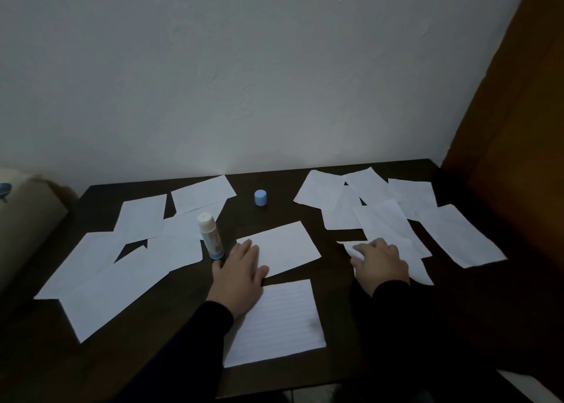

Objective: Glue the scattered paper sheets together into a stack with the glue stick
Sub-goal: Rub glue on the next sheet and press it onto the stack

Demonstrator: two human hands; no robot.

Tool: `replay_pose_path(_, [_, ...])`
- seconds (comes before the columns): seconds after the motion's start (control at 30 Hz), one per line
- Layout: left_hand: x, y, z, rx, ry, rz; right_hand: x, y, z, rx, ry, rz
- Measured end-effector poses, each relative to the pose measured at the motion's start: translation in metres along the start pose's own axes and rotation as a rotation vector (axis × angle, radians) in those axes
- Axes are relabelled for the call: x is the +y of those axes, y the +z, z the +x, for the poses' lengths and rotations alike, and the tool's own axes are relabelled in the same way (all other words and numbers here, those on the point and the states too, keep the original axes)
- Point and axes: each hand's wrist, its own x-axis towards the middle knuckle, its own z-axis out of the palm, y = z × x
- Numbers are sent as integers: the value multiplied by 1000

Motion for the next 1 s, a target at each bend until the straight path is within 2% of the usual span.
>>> replay_pose_path(0.13, [-3, -2, 2, -54, 22, -10, -3, -8, -2, 74, -7, 22])
replay_pose_path(0.33, [1, -10, 1, -69, 61, -39, -23, -32, -17, 251, -167, 109])
replay_pose_path(0.4, [8, -14, -3, -9, 71, -175, -34, -35, -24, 265, -239, 168])
replay_pose_path(0.5, [21, -29, -11, 71, 59, -523, -53, -31, -33, 250, -366, 212])
replay_pose_path(0.6, [34, -43, -20, 26, 78, -818, -71, -18, -40, 251, -491, 206])
replay_pose_path(0.8, [26, -45, -22, 73, 26, -1035, -85, 1, -39, 180, -652, 219])
replay_pose_path(0.9, [14, -46, -16, 58, -29, -1089, -84, 0, -31, 118, -563, 240])
replay_pose_path(1.0, [8, -44, -11, 23, -76, -1077, -79, -8, -19, 41, -317, 318])
